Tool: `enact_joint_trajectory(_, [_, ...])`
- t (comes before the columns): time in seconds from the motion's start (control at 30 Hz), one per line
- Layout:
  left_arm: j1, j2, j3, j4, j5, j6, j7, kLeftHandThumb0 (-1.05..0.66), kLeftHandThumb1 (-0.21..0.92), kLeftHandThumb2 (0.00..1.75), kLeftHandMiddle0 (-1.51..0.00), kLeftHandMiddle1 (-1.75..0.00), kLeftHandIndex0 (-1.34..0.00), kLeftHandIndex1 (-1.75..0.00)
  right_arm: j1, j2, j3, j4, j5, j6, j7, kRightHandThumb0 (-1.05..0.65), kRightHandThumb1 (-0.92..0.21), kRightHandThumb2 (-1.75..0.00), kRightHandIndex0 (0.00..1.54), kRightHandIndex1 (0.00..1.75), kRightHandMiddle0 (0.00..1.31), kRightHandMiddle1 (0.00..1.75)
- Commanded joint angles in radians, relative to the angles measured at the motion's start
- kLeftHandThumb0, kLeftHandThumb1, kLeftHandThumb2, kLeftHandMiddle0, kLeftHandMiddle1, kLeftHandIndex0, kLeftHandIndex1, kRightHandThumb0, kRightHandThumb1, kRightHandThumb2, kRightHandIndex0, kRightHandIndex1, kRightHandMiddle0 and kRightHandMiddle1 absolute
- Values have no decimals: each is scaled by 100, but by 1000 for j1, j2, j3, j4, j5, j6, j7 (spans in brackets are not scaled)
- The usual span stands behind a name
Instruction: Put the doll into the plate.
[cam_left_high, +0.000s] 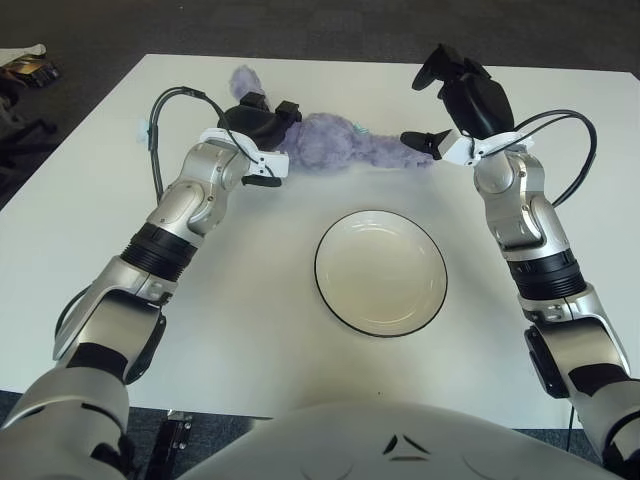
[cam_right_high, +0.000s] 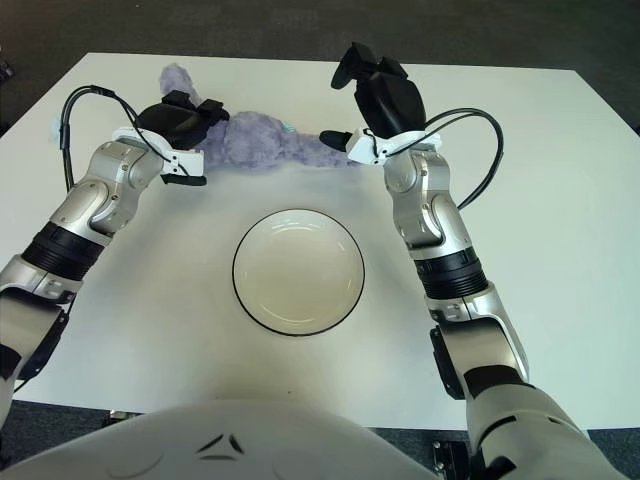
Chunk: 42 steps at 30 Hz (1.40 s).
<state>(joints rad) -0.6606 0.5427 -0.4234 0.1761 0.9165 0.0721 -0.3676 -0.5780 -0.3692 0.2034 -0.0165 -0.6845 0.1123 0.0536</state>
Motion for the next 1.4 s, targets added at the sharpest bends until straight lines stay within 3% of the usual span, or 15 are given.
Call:
enact_joint_trajectory(0.0, [-16, 12, -20, 29, 23, -8, -21, -63, 25, 95, 0, -55, 0, -55, -35, -7, 16, 10, -12, 15, 36, -60, -37, -98, 15, 138, 0, 144])
enact_joint_trajectory(0.3, [-23, -3, -35, 66, 39, -3, -6, -66, 30, 89, 0, -41, 0, -51, -58, -26, 43, 5, -16, 49, 144, -64, -39, -93, 16, 128, 0, 124])
enact_joint_trajectory(0.73, [-8, -48, -25, 100, 71, 33, 116, -62, 31, 91, 0, -25, 0, -44, -70, -21, 43, 21, -12, 58, 169, -66, -40, -91, 18, 126, 0, 120])
enact_joint_trajectory(1.0, [-23, -106, -29, 190, 73, 58, 233, -55, 26, 95, 0, -62, 0, -66, -78, -25, 45, 25, -10, 61, 186, -67, -41, -90, 20, 128, 0, 118])
enact_joint_trajectory(1.17, [-76, -158, -46, 348, 66, 53, 310, -53, 25, 96, 0, -74, 0, -73, -79, -21, 43, 22, -5, 68, 197, -67, -41, -89, 19, 128, 0, 115])
enact_joint_trajectory(1.37, [-186, -244, -73, 662, 49, 19, 439, -51, 25, 98, 0, -91, 0, -77, -70, -18, 42, 4, -8, 81, 206, -71, -46, -85, 19, 131, 0, 112])
